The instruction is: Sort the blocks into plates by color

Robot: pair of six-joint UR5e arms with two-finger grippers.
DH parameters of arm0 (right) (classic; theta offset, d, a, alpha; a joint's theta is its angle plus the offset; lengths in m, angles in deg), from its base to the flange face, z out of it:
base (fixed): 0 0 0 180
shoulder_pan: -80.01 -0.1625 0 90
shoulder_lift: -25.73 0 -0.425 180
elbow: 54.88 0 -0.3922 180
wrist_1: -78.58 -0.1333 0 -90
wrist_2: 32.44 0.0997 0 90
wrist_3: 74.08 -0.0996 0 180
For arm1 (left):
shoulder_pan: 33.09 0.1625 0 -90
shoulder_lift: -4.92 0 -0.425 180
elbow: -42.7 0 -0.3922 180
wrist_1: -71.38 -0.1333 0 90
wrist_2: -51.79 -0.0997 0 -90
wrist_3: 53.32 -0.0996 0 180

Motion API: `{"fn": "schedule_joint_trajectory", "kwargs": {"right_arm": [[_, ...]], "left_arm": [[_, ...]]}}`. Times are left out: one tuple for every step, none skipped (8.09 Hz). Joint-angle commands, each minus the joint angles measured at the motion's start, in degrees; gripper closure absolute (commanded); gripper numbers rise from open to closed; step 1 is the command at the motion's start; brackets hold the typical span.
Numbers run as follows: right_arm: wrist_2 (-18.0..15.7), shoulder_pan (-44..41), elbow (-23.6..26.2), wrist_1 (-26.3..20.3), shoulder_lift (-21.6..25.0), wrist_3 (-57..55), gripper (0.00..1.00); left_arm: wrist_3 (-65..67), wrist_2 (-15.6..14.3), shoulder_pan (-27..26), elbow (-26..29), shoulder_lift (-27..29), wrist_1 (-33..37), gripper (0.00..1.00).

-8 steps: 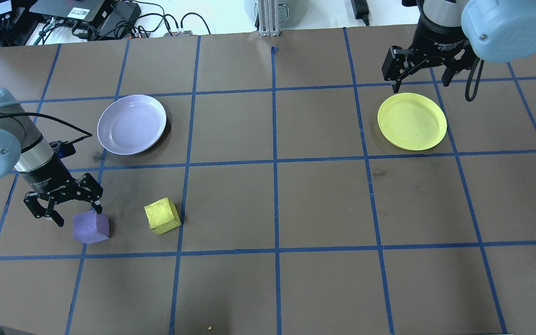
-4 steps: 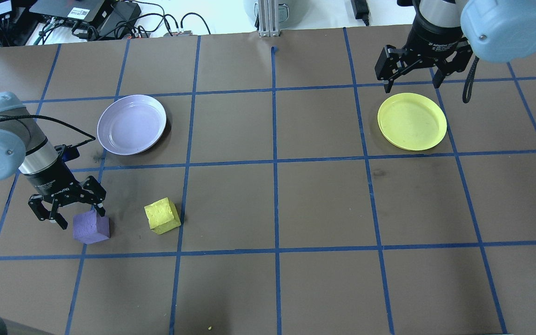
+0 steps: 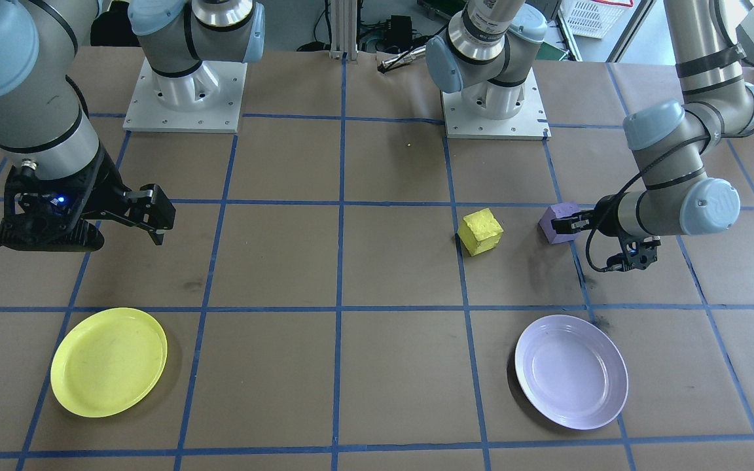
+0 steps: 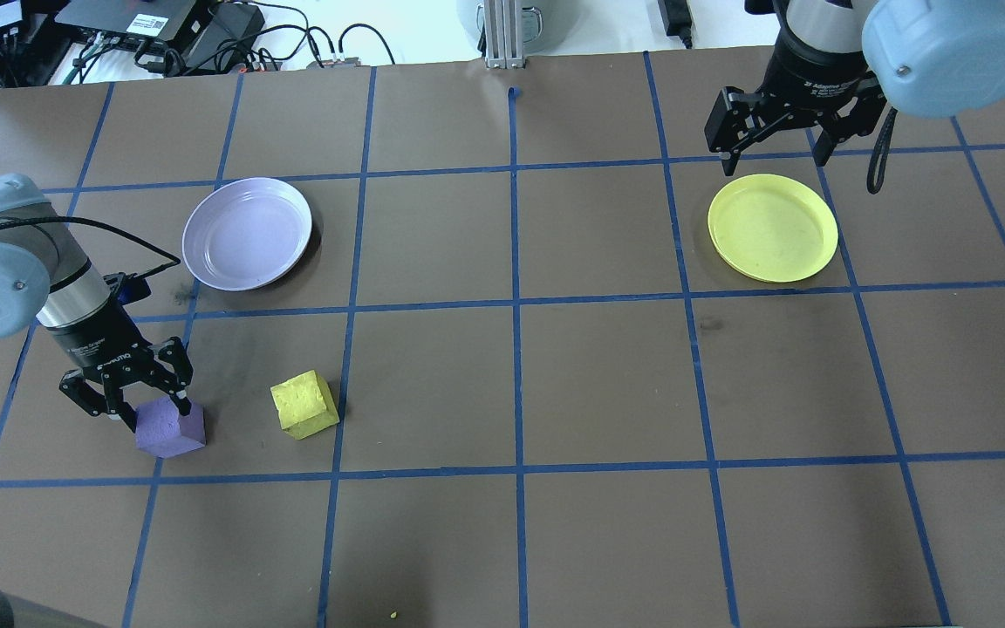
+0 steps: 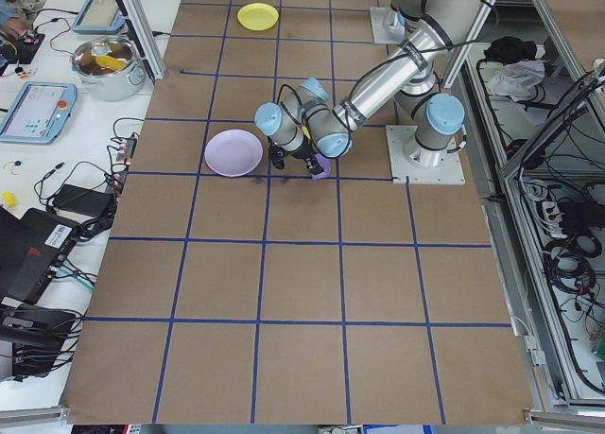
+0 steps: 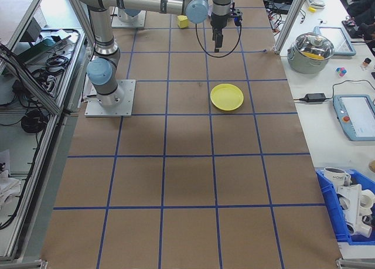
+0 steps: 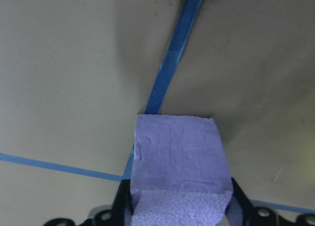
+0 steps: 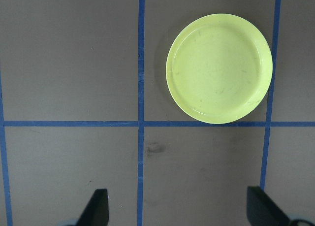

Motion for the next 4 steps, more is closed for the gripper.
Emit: {"fn": "schedule_joint_trajectory", "kwargs": {"right_arm": [[0.3,0.0,0.0,0.1,0.1,-0.6,0.00],[-0.1,0.0,0.0,0.0,0.1,-0.6,0.00],[0.2,0.0,-0.2,0.0,1.0,-0.5,0.00],[0.0,0.0,-0.2,0.1,1.6,-0.7,0.00]], "left_arm": [[-0.9,0.0,0.1,0.5,-0.1,0.2,1.00],[-0.8,0.0,0.4,0.5,-0.3,0.2,1.00],[-1.1,-0.2,0.4,0.6,-1.2,0.9,1.00],[-1.2,-0.2,0.7,1.0,-2.0,3.6,1.00]]}}
